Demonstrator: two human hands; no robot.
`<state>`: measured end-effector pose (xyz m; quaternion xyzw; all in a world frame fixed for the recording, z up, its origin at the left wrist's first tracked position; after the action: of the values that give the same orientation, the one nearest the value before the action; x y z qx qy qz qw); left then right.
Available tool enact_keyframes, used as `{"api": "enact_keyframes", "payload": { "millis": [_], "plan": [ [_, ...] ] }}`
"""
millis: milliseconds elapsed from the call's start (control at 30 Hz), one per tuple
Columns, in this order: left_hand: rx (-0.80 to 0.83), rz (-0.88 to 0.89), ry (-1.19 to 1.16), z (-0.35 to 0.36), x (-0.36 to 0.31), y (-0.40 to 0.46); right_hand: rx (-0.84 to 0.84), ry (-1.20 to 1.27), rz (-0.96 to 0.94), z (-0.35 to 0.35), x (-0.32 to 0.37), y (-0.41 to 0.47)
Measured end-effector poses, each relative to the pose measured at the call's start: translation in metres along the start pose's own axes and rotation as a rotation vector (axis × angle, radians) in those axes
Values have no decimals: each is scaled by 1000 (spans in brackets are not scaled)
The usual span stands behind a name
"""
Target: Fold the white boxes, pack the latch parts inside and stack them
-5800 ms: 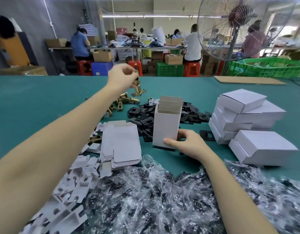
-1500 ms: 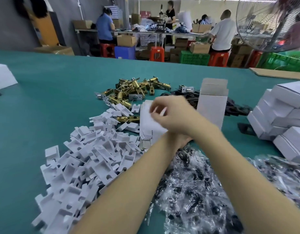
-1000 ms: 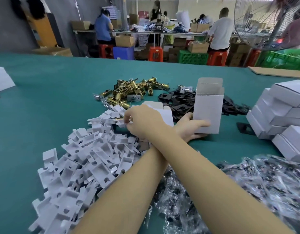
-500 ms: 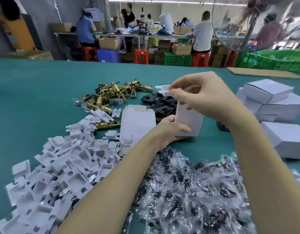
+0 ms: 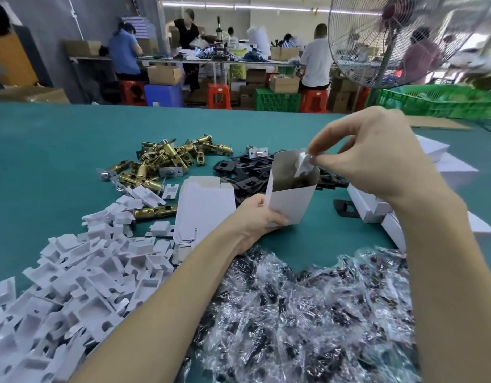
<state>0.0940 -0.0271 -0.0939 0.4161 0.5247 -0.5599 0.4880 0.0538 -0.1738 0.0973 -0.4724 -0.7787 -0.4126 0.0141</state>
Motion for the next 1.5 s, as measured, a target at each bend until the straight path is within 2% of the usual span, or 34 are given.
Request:
{"api": "enact_keyframes", "payload": {
  "millis": [133,300,367,600,733,767,800,867,933,1000,1233,1333,1433,1500],
  "plan": [
    [-4,-6,6,1,1,1,59,-18,35,14,7,-2],
    [15,5,10,2,1,-1,303,-166,65,46,6,-12],
    [33,15,17,3,0,-2,311,-164,66,47,2,-12],
    [24,2,-26,4,-4,-8,66,88,122,22,-27,-4],
    [-4,-38,-97,2,-3,-6,-182,244,296,24,-60,-7],
    [-17,-43,-124,1,-3,-6,-179,204,342,30,-72,-9],
    [-33,-45,-152,0,-3,-5,-108,104,381,41,-84,-11],
    [-54,-42,-203,-1,-4,-4,177,-123,476,70,-110,-23],
    [-58,-38,-239,-1,-4,-4,454,-248,584,95,-129,-44],
    [-62,-36,-257,-1,-4,-3,560,-351,585,107,-136,-55],
    [-46,-30,-228,1,-3,-4,291,-278,619,105,-137,-53],
    [-39,-24,-215,0,-3,-3,264,-217,637,106,-139,-54],
    [-30,-20,-197,1,-2,-2,278,-257,619,107,-142,-53],
    [-26,-16,-193,1,-2,-2,169,-207,566,103,-135,-49]
  ]
}}
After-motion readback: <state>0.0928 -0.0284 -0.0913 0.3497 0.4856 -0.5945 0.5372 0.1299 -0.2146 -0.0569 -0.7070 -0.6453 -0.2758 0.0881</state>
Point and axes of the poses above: each hand's wrist, its own y-axis towards the middle knuckle, its own z-axis out of the palm, x = y × z, the point moved 7 cm from there along y, towards the middle knuckle, and after that the axes turned 7 degrees about -x, right-handed, at the moved point
